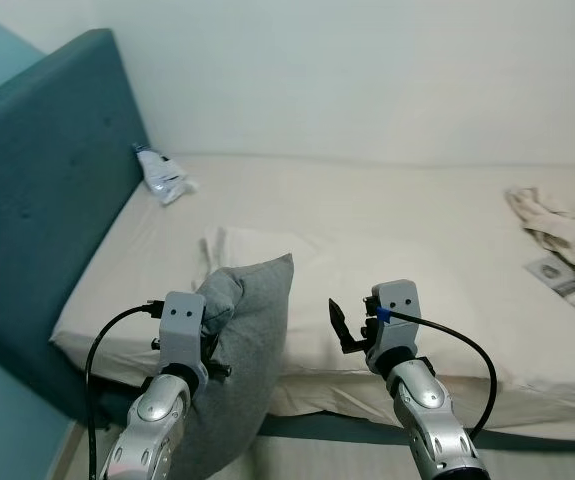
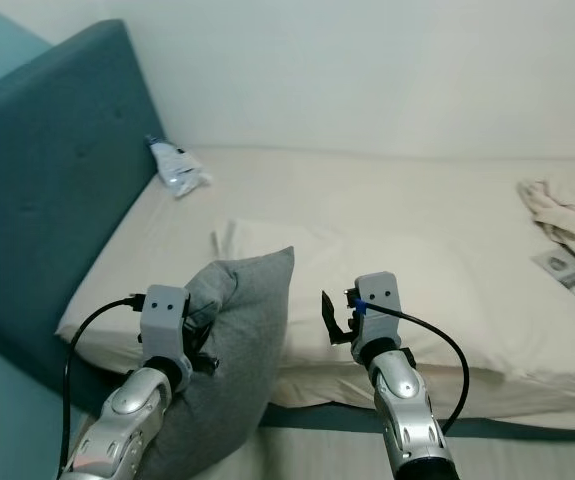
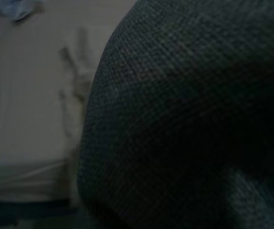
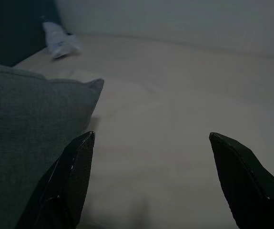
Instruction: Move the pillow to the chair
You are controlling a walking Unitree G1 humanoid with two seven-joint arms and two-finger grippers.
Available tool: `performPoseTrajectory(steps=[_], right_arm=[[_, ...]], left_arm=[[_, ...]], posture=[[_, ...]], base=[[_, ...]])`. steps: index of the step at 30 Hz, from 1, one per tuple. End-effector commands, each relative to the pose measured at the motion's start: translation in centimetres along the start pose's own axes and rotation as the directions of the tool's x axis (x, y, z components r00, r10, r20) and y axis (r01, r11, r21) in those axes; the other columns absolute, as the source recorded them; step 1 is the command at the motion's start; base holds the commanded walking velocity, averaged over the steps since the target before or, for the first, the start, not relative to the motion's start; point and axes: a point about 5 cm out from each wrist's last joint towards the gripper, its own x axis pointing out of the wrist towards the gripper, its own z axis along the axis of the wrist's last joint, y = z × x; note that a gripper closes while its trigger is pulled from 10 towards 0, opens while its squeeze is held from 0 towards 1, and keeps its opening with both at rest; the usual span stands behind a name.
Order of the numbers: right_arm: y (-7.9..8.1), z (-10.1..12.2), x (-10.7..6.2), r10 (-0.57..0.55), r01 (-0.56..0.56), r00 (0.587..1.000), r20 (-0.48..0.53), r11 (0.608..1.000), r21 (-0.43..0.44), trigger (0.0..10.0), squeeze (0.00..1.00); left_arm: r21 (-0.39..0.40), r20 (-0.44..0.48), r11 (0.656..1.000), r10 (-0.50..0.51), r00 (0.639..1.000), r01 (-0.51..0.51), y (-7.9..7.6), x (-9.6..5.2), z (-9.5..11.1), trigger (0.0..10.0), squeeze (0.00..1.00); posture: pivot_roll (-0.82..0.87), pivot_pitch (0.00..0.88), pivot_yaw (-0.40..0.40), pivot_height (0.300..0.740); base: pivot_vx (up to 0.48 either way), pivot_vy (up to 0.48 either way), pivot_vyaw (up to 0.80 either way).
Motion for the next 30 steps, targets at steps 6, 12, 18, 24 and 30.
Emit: performPoseTrajectory(steps=[6, 12, 18, 24, 30], right_arm=[[0.2, -0.1, -0.1, 0.002, -0.002, 1.000, 0.004, 1.000, 0.019, 10.0, 0.00], [0.2, -0.1, 0.0, 0.003, -0.003, 1.000, 0.007, 1.000, 0.028, 10.0, 0.00], [0.4, -0.6, 0.1, 0.015, -0.015, 0.999, -0.034, 1.000, 0.015, 10.0, 0.00], [0.7, -1.2, 0.0, 0.025, -0.025, 0.998, -0.062, 1.000, 0.007, 10.0, 0.00], [1.0, -1.0, 0.3, 0.034, -0.035, 0.998, -0.059, 0.999, -0.013, 10.0, 0.00]], left_arm=[[0.012, 0.055, 1.000, 0.009, 0.998, -0.009, 0.2, 0.2, 1.1, 10.0, 0.00], [0.010, 0.055, 1.000, 0.011, 0.998, -0.012, 0.2, 0.3, 1.1, 10.0, 0.00], [-0.025, 0.001, 0.996, 0.086, 0.996, -0.086, 1.0, 0.3, -0.1, 10.0, 0.00], [0.008, 0.021, 0.988, 0.157, 0.987, -0.157, 1.9, 0.0, -0.7, 10.0, 0.00], [0.010, 0.043, 0.980, 0.197, 0.980, -0.197, 2.5, 0.0, -0.5, 10.0, 0.00]], posture=[[0.02, 0.037, 0.013, 0.740], [0.02, 0.037, 0.012, 0.740], [0.02, 0.038, 0.005, 0.740], [0.02, 0.038, 0.002, 0.740], [0.02, 0.034, -0.004, 0.740]], base=[[0.000, 0.000, -0.80], [0.000, 0.000, -0.74], [0.000, 0.000, 0.00], [0.000, 0.000, 0.00], [0.000, 0.000, 0.00]])
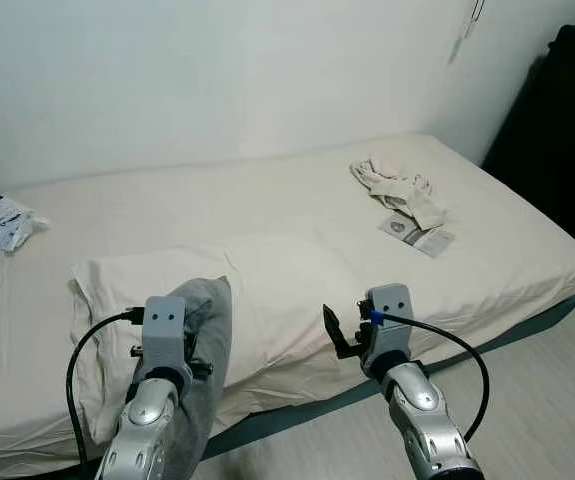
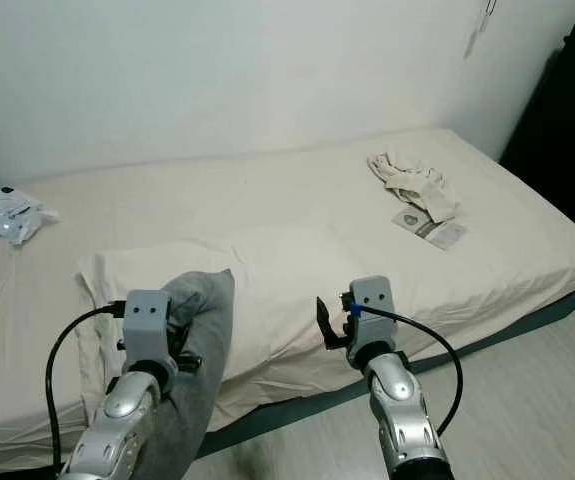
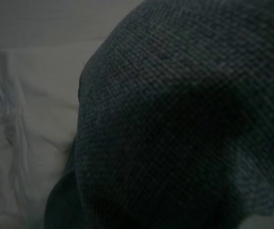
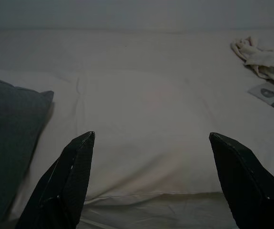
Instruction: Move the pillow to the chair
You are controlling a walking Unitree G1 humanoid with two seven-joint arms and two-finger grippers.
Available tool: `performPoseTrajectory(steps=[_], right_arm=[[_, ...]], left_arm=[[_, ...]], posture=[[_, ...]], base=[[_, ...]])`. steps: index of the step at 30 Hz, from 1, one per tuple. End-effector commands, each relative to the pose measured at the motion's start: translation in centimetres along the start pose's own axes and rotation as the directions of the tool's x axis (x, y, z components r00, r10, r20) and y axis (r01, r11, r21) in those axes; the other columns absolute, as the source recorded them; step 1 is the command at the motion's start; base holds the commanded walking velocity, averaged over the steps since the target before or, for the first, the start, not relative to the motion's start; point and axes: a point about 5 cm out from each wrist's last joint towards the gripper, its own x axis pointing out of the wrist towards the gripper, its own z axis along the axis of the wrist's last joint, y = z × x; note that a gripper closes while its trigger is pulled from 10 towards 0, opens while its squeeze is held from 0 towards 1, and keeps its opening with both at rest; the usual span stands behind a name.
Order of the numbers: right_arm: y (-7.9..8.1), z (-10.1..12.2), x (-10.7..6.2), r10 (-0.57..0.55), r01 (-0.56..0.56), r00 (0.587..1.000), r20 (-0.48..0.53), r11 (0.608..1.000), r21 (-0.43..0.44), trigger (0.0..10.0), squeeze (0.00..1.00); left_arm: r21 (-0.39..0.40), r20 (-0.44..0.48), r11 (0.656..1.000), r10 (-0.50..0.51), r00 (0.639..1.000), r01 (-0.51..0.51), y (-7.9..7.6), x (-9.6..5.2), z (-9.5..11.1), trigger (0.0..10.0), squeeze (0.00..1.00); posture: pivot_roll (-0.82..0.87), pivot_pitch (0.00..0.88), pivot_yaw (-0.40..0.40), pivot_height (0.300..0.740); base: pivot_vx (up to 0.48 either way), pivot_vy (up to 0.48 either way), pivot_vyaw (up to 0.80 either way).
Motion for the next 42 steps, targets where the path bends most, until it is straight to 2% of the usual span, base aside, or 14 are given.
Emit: performPoseTrajectory(steps=[1, 5, 10, 12, 26, 31, 34, 35, 37, 42], right_arm=[[0.3, -0.3, 0.2, 0.014, -0.015, 1.000, -0.021, 1.000, -0.016, 10.0, 0.00], [0.6, 0.1, 0.5, 0.041, -0.042, 0.999, -0.013, 0.997, -0.061, 10.0, 0.00], [0.6, 0.1, 0.6, 0.023, -0.024, 1.000, -0.008, 0.999, -0.033, 10.0, 0.00], [0.3, 0.0, 0.6, 0.005, -0.005, 1.000, -0.005, 1.000, -0.001, 10.0, 0.00], [0.2, -0.1, 0.6, 0.004, -0.005, 1.000, -0.010, 1.000, -0.008, 10.0, 0.00], [0.2, -0.1, 0.5, 0.004, -0.004, 1.000, -0.011, 1.000, -0.006, 10.0, 0.00], [0.2, -0.2, 0.4, 0.002, -0.002, 1.000, -0.011, 1.000, -0.005, 10.0, 0.00], [0.2, -0.2, 0.4, 0.002, -0.002, 1.000, -0.011, 1.000, -0.005, 10.0, 0.00], [0.2, -0.2, 0.5, 0.001, -0.001, 1.000, -0.013, 1.000, -0.005, 10.0, 0.00], [0.2, -0.2, 0.5, -0.001, 0.001, 1.000, -0.014, 1.000, -0.003, 10.0, 0.00]], left_arm=[[0.010, 0.046, 0.999, 0.034, 0.998, -0.035, 0.5, 0.1, 0.5, 10.0, 0.00], [0.006, 0.055, 0.999, 0.041, 0.998, -0.042, 0.6, 0.4, 0.7, 10.0, 0.00], [-0.008, 0.061, 0.999, 0.038, 0.997, -0.038, 0.4, 0.6, 0.8, 10.0, 0.00], [-0.021, 0.067, 0.999, 0.036, 0.997, -0.034, 0.4, 0.6, 1.0, 10.0, 0.00], [-0.024, 0.085, 1.000, 0.020, 0.996, -0.018, 0.1, 0.8, 1.3, 10.0, 0.00], [-0.004, 0.087, 1.000, 0.013, 0.996, -0.013, 0.1, 0.8, 1.4, 10.0, 0.00], [0.061, 0.090, 0.998, -0.011, 0.996, 0.005, -0.2, 0.9, 1.4, 10.0, 0.00], [0.061, 0.090, 0.998, -0.011, 0.996, 0.005, -0.2, 0.9, 1.4, 10.0, 0.00], [0.008, 0.082, 1.000, -0.003, 0.997, 0.003, -0.2, 0.9, 1.3, 10.0, 0.00], [0.006, 0.081, 1.000, 0.002, 0.997, -0.002, 0.0, 1.0, 1.5, 10.0, 0.00]], posture=[[0.02, 0.034, -0.004, 0.740], [0.02, 0.030, -0.004, 0.740], [0.02, 0.027, -0.003, 0.740], [0.02, 0.026, -0.002, 0.740], [0.02, 0.032, -0.001, 0.740], [0.02, 0.034, 0.003, 0.740], [0.02, 0.036, 0.004, 0.740], [0.02, 0.036, 0.004, 0.740], [0.02, 0.036, 0.004, 0.740], [0.02, 0.040, 0.004, 0.740]], base=[[0.000, 0.000, 0.00], [0.000, 0.000, 0.51], [0.000, 0.000, 0.80], [0.000, 0.000, 0.00], [0.000, 0.000, 0.00], [0.000, 0.000, 0.00], [0.000, -0.480, 0.00], [0.000, -0.480, 0.00], [0.000, -0.152, 0.00], [0.000, 0.000, 0.00]])
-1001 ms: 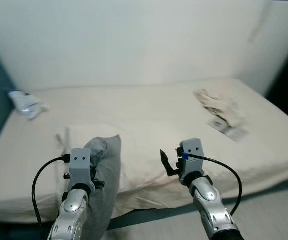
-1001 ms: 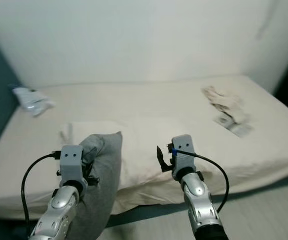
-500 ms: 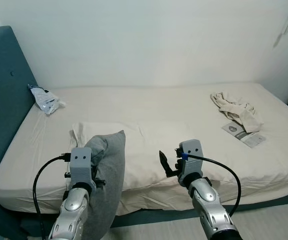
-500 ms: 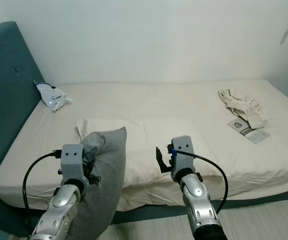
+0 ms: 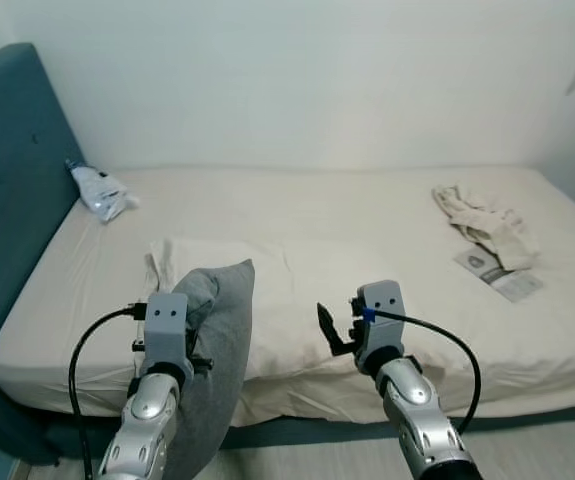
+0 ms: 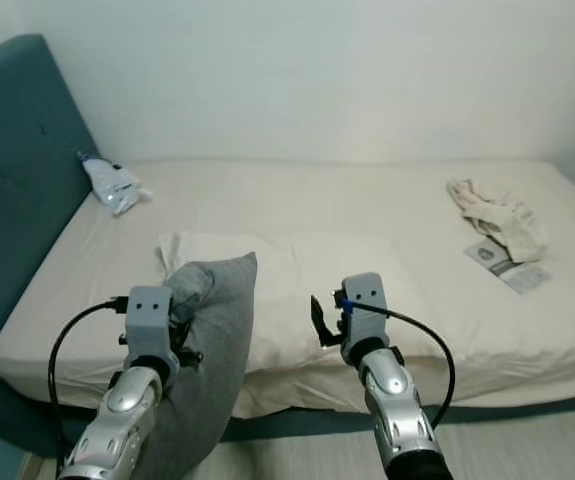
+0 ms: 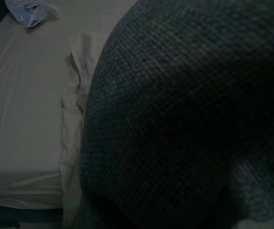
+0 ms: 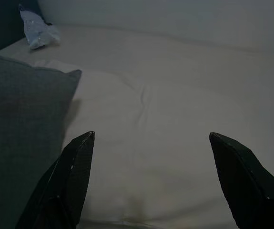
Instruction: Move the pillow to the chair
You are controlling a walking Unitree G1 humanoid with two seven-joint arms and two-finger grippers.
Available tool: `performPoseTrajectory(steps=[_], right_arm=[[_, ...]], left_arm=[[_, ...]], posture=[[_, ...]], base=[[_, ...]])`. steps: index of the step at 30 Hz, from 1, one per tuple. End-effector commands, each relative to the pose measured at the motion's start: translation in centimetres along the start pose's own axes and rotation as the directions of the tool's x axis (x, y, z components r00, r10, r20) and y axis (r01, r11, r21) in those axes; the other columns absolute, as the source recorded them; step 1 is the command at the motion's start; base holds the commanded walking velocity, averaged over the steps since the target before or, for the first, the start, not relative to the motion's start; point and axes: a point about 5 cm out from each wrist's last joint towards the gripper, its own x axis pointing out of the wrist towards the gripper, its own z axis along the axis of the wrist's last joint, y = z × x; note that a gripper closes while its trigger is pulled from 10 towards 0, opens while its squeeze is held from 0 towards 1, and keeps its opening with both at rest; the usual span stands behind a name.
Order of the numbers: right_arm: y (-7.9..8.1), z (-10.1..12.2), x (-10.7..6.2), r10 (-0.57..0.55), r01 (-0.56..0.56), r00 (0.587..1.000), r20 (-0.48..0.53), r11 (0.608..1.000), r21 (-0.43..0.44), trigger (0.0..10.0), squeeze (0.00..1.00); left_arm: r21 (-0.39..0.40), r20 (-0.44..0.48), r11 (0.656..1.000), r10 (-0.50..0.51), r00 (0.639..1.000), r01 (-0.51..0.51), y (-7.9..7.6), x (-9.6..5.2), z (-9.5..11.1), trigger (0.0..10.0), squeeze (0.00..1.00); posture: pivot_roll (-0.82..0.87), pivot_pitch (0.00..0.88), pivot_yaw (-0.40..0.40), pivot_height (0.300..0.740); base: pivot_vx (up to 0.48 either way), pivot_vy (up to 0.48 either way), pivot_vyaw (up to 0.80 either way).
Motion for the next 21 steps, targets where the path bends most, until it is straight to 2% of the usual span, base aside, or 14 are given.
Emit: performPoseTrajectory(steps=[1, 11, 16, 21], right_arm=[[-0.07, -0.40, -0.16, -0.008, 0.009, 1.000, -0.009, 1.000, 0.011, 10.0, 0.00], [-0.09, -0.58, -0.33, -0.009, 0.009, 1.000, -0.015, 1.000, 0.013, 10.0, 0.00], [-0.11, -0.66, -0.36, -0.012, 0.012, 1.000, -0.017, 1.000, 0.016, 10.0, 0.00], [-0.08, -0.70, -0.40, -0.013, 0.014, 1.000, -0.018, 1.000, 0.018, 10.0, 0.00]], left_arm=[[-0.006, 0.062, 1.000, 0.007, 0.998, -0.007, 0.18, 0.35, 1.26, 10.0, 0.00], [-0.012, 0.060, 1.000, 0.005, 0.998, -0.004, 0.26, 0.31, 1.29, 10.0, 0.00], [0.026, 0.049, 1.000, 0.001, 0.999, -0.002, 0.32, 0.35, 1.19, 10.0, 0.00], [0.024, 0.051, 1.000, -0.004, 0.999, 0.003, 0.25, 0.34, 1.18, 10.0, 0.00]], posture=[[0.02, 0.041, 0.005, 0.740], [0.02, 0.049, 0.007, 0.740], [0.02, 0.048, 0.010, 0.740], [0.02, 0.048, 0.013, 0.740]], base=[[0.000, 0.000, 0.00], [0.000, 0.000, 0.00], [0.000, 0.000, 0.00], [0.000, 0.000, 0.00]])
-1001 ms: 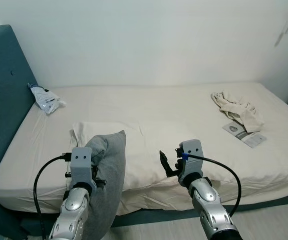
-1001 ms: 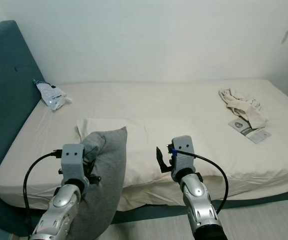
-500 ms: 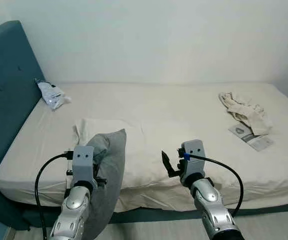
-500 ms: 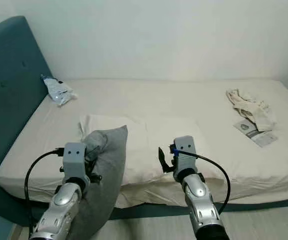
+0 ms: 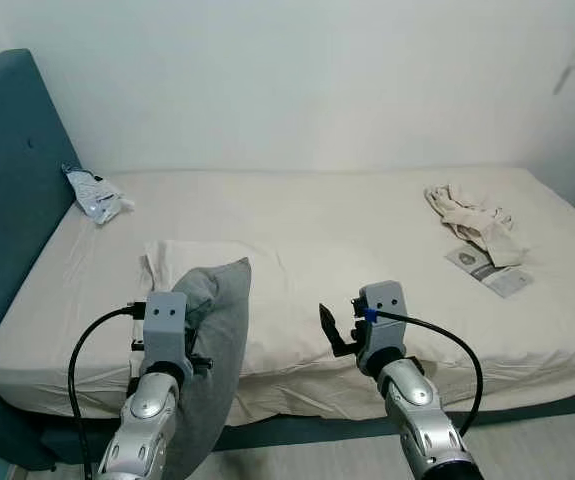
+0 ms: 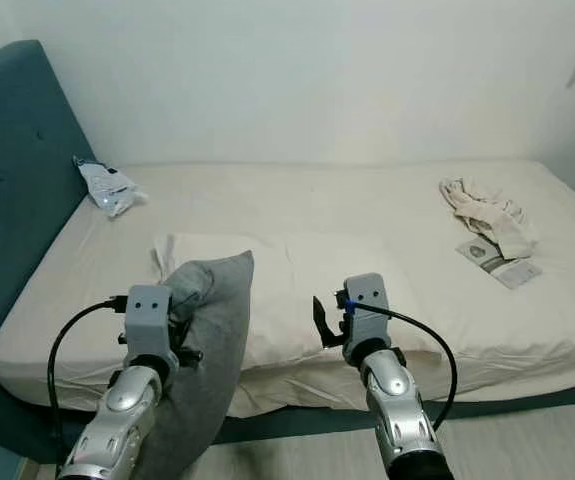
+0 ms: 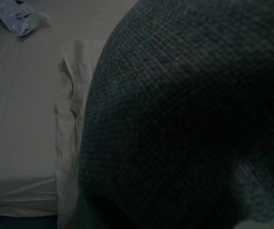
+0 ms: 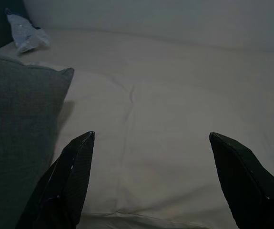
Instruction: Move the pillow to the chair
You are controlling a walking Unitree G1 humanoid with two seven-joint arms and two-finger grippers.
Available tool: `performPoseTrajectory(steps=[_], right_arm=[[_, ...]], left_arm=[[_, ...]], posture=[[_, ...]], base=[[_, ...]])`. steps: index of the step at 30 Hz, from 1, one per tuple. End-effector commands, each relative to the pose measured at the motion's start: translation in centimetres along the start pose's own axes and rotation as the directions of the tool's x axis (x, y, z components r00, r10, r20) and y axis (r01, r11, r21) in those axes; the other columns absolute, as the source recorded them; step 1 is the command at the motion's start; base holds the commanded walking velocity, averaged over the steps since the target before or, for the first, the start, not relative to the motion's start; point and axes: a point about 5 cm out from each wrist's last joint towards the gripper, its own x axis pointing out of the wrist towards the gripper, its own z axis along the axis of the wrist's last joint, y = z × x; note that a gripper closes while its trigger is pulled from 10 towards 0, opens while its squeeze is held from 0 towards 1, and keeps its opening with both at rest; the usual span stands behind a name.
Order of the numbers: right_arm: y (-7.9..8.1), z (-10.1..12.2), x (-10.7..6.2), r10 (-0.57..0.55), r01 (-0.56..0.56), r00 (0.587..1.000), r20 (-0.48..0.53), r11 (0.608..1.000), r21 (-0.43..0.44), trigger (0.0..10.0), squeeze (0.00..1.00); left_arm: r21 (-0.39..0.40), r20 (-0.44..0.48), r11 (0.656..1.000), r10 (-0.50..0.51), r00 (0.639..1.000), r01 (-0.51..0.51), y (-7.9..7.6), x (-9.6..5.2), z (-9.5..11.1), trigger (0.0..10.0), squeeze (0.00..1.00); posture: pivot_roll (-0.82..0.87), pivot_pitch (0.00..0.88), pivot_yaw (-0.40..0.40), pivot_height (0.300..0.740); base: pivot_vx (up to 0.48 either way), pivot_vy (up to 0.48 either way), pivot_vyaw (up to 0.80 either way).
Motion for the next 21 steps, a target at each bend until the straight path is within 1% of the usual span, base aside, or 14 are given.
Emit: performPoseTrajectory(steps=[1, 8, 15, 21], right_arm=[[0.00, -0.56, -0.30, -0.007, 0.007, 1.000, -0.014, 1.000, 0.014, 10.0, 0.00], [0.09, -0.87, -0.46, -0.006, 0.007, 1.000, -0.025, 1.000, 0.015, 10.0, 0.00], [0.28, -0.82, -0.31, -0.003, 0.003, 1.000, -0.022, 1.000, 0.013, 10.0, 0.00], [0.21, -0.70, -0.17, -0.003, 0.003, 1.000, -0.020, 1.000, 0.010, 10.0, 0.00]], left_arm=[[0.018, 0.050, 1.000, 0.001, 0.999, -0.002, 0.19, 0.30, 1.13, 10.0, 0.00], [0.013, 0.034, 1.000, 0.002, 0.999, -0.002, 0.14, 0.23, 0.82, 10.0, 0.00], [0.029, 0.010, 0.999, -0.015, 1.000, 0.015, 0.10, 0.21, 0.25, 10.0, 0.00], [0.020, 0.023, 1.000, -0.001, 1.000, 0.001, 0.04, 0.46, 0.57, 10.0, 0.00]], posture=[[0.02, 0.048, 0.013, 0.740], [0.02, 0.041, 0.014, 0.740], [0.02, 0.027, 0.013, 0.740], [0.02, 0.028, 0.011, 0.740]], base=[[0.000, 0.000, 0.00], [0.000, 0.000, 0.00], [0.000, 0.000, 0.00], [0.000, 0.000, 0.00]])
